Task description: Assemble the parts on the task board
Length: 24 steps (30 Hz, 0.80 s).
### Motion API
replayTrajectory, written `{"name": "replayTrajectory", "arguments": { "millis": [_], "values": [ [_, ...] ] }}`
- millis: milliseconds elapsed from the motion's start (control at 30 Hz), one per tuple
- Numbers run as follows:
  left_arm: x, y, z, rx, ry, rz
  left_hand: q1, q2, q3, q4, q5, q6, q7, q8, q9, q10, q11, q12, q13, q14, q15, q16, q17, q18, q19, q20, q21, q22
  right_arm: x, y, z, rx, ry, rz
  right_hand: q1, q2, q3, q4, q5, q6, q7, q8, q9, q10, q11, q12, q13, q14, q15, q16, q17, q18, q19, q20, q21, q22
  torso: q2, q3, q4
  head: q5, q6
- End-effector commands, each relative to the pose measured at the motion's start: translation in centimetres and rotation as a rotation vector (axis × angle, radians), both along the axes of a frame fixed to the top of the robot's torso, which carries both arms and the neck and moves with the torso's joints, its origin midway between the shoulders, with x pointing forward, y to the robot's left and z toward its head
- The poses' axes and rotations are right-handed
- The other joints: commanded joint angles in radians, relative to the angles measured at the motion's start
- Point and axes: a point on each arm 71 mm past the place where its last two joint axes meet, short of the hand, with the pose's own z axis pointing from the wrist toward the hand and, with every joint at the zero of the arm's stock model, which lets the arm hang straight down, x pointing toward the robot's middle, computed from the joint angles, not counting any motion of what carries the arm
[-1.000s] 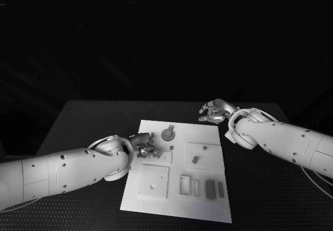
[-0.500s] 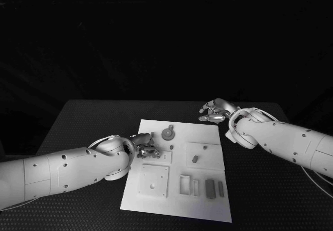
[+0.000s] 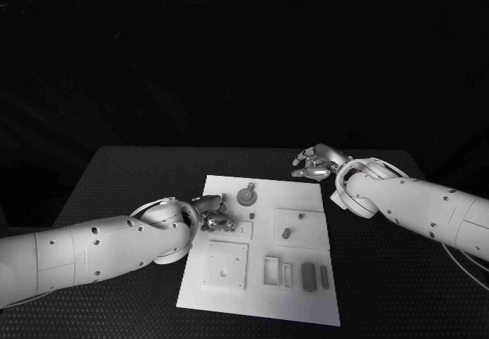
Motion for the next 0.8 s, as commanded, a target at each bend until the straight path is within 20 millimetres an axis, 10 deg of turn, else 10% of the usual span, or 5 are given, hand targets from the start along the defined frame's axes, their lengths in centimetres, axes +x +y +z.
{"name": "replayTrajectory", "arguments": {
  "millis": [33,800],
  "values": [
    [-0.02,-0.05,-0.04,0.016,-0.008,-0.006,0.006,-0.002,0.028,0.021,-0.006,0.143,-0.068,0.004,0.000,-0.031,-0.025,0.004,-0.001,-0.002,-0.007,0.004,-0.001,0.016,-0.004,-0.092,0.004,0.016,-0.05,0.11,-0.02,-0.001,0.003,0.013,-0.009,0.000,-0.006,-0.002,0.007,0.023,0.017,0.003,-0.001,-0.111,0.016,0.004,-0.002,-0.007,-0.001,0.004,-0.002,0.046,0.004,-0.003,-0.007,0.017,0.000,-0.0004,-0.0004,0.001,0.000],
    [-0.07,-0.32,0.27,-0.016,-0.041,-0.010,0.036,-0.011,0.040,0.019,0.070,0.142,-0.068,0.007,-0.002,-0.032,-0.024,0.004,-0.005,-0.003,0.001,0.008,-0.002,0.015,-0.011,-0.089,0.008,0.018,-0.05,0.14,-0.02,-0.001,0.003,0.013,-0.010,0.000,-0.006,-0.002,0.007,0.023,0.017,0.003,-0.001,-0.111,0.016,0.005,-0.003,-0.007,-0.001,0.005,-0.002,0.046,0.004,-0.003,-0.007,0.017,0.000,-0.0007,0.0002,0.000,-0.001]
  ]
}}
